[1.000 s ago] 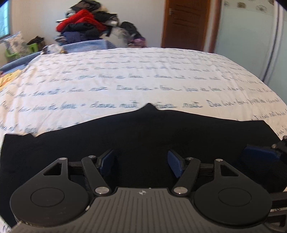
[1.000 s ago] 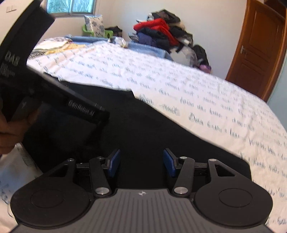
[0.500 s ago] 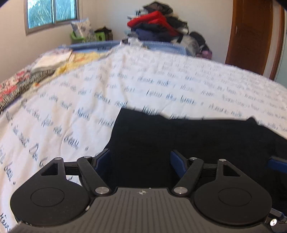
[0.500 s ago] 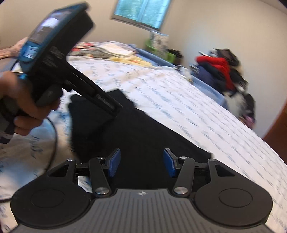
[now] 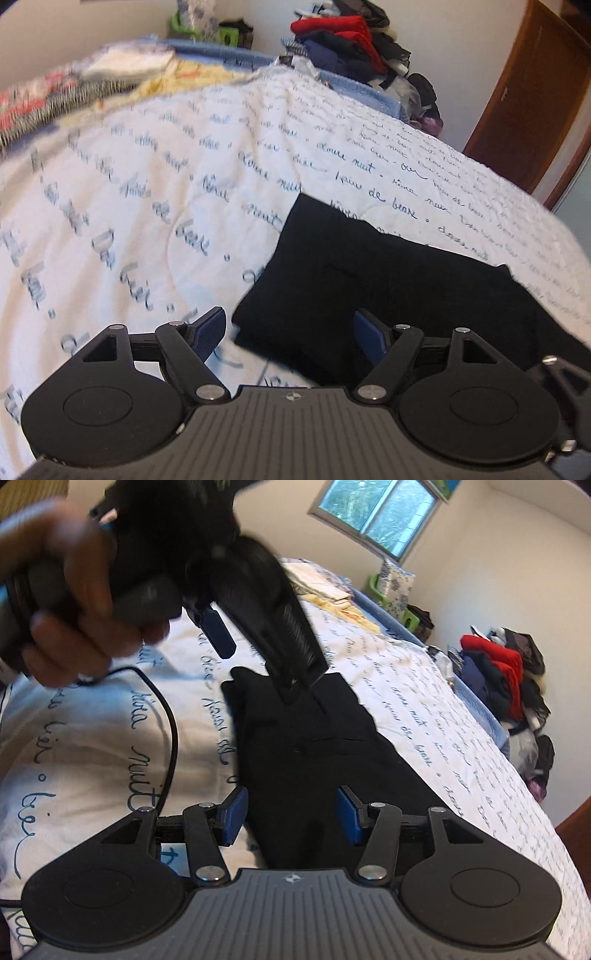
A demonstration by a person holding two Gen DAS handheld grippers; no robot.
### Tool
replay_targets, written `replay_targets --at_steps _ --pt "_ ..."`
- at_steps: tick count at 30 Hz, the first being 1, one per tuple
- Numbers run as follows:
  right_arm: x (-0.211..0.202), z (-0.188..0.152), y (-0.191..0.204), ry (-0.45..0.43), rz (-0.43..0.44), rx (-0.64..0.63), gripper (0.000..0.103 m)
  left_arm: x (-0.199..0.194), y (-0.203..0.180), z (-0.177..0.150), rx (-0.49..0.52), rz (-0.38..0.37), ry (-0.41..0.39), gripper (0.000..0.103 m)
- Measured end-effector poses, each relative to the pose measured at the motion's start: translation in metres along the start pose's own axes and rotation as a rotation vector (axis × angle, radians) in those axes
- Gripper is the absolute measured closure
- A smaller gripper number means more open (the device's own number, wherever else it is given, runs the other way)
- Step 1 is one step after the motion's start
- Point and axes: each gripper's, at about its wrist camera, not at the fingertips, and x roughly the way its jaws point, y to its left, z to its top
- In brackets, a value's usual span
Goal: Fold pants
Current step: 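Grasp the pants' end with the right tool while the left tool grasps it too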
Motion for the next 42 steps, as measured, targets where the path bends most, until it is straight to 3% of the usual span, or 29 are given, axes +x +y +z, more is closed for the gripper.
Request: replay_targets --at_steps 3,10,15,16,18,20,22,29,32,34,37,38,39,42 --pt "0.011 0.005 0.012 0.046 -0.017 -0.106 0.051 0.003 0.015 -0.001 -0.1 -0.099 0.078 0.025" --pt "0.027 0.013 0.036 0.054 -0.096 -0.272 0.051 0.028 0.039 -0.004 -0.311 -0.295 0.212 0.019" --pt "0.041 0.015 0.052 0.03 -0.201 -0.403 0.053 0.045 0.053 -0.006 -0.453 -0.41 0.227 0.013" --pt "0.044 0.015 0.055 0.027 -0.214 -0.425 0.055 0.048 0.054 -0.006 -0.473 -0.425 0.226 0.013" --pt "0.049 0.016 0.059 0.025 -0.219 -0.449 0.073 0.053 0.057 -0.005 -0.503 -0.455 0.223 0.01" --pt "0.054 0.016 0.061 0.017 -0.231 -0.451 0.078 0.057 0.056 -0.002 -0.531 -0.471 0.22 0.009" --pt "0.052 0.019 0.055 -0.007 -0.22 -0.386 0.084 0.061 0.054 0.001 -0.545 -0.495 0.216 0.008" --pt "0.02 0.035 -0.025 -0.105 -0.052 0.11 0.087 0.084 0.042 0.017 -0.586 -0.57 0.189 0.018" --pt "0.016 0.032 -0.047 -0.09 0.05 0.207 0.087 0.094 0.039 0.025 -0.592 -0.539 0.18 0.023" --pt "0.013 0.031 -0.053 -0.054 0.188 0.204 0.086 0.097 0.038 0.029 -0.582 -0.513 0.163 0.025" --pt "-0.003 0.03 -0.069 -0.117 0.293 0.285 0.086 0.101 0.036 0.032 -0.556 -0.477 0.155 0.037" --pt "-0.004 0.029 -0.082 -0.133 0.303 0.347 0.086 0.101 0.035 0.033 -0.54 -0.455 0.155 0.048" --pt "-0.002 0.028 -0.09 -0.143 0.3 0.41 0.086 0.102 0.034 0.033 -0.523 -0.427 0.158 0.059" --pt "0.019 0.023 -0.105 -0.07 0.206 0.505 0.086 0.1 0.036 0.03 -0.492 -0.382 0.15 0.071"
